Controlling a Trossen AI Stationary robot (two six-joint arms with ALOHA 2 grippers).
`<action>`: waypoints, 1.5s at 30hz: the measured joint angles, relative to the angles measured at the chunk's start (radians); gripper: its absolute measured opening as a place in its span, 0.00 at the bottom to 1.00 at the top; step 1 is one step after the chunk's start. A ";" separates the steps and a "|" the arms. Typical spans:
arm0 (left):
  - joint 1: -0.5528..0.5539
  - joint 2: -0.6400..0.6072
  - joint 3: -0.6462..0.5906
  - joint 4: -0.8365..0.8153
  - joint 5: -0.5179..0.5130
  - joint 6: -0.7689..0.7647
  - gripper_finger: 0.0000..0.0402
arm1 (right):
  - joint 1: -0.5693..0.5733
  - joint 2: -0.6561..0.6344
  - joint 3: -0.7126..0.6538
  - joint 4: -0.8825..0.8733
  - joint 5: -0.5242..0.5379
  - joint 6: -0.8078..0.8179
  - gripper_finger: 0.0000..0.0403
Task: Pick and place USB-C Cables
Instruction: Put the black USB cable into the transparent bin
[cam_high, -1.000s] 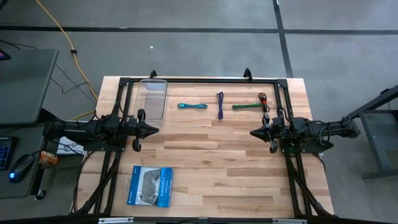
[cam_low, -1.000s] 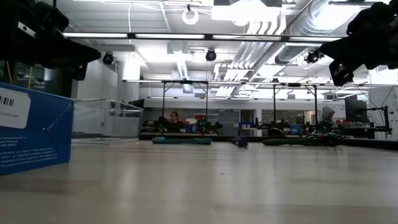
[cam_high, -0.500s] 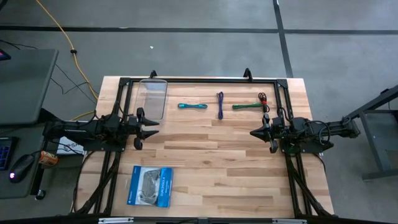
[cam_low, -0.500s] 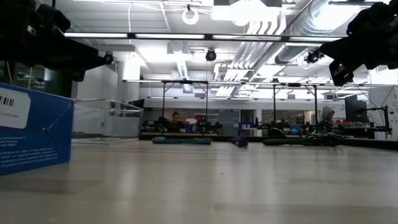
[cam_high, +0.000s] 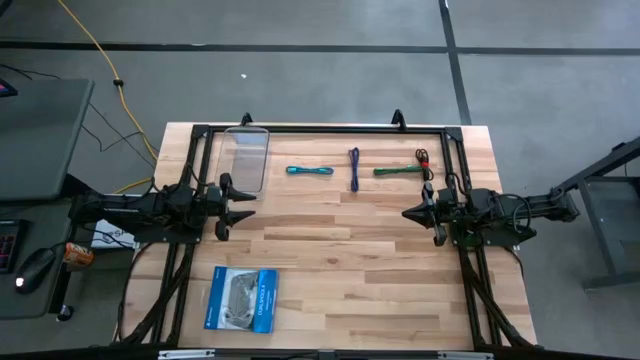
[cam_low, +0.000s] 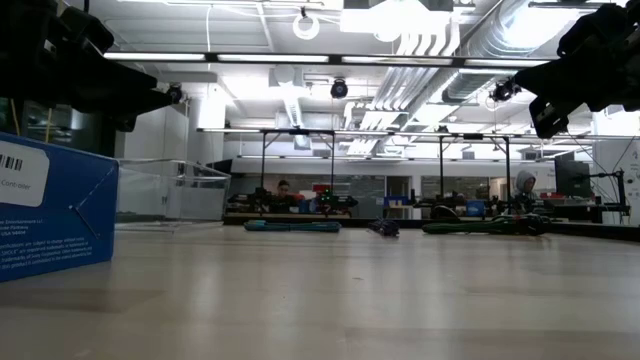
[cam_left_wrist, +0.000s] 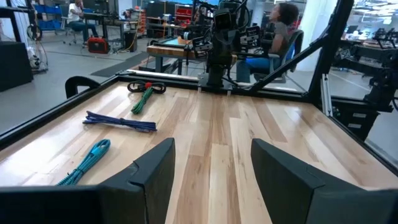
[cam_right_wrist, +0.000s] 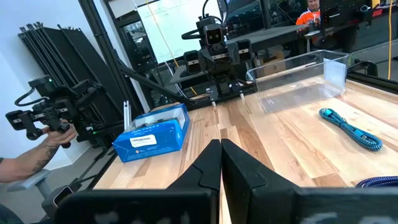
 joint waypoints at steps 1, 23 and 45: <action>0.000 0.000 0.000 0.003 0.000 -0.015 0.48 | 0.000 0.000 0.000 0.000 0.000 0.000 0.01; 0.002 0.310 0.482 0.018 -0.014 0.032 0.47 | 0.000 0.000 0.000 0.000 0.000 0.000 0.01; 0.002 0.370 0.517 0.036 0.017 0.081 0.47 | 0.000 0.000 0.000 0.000 0.000 0.000 0.01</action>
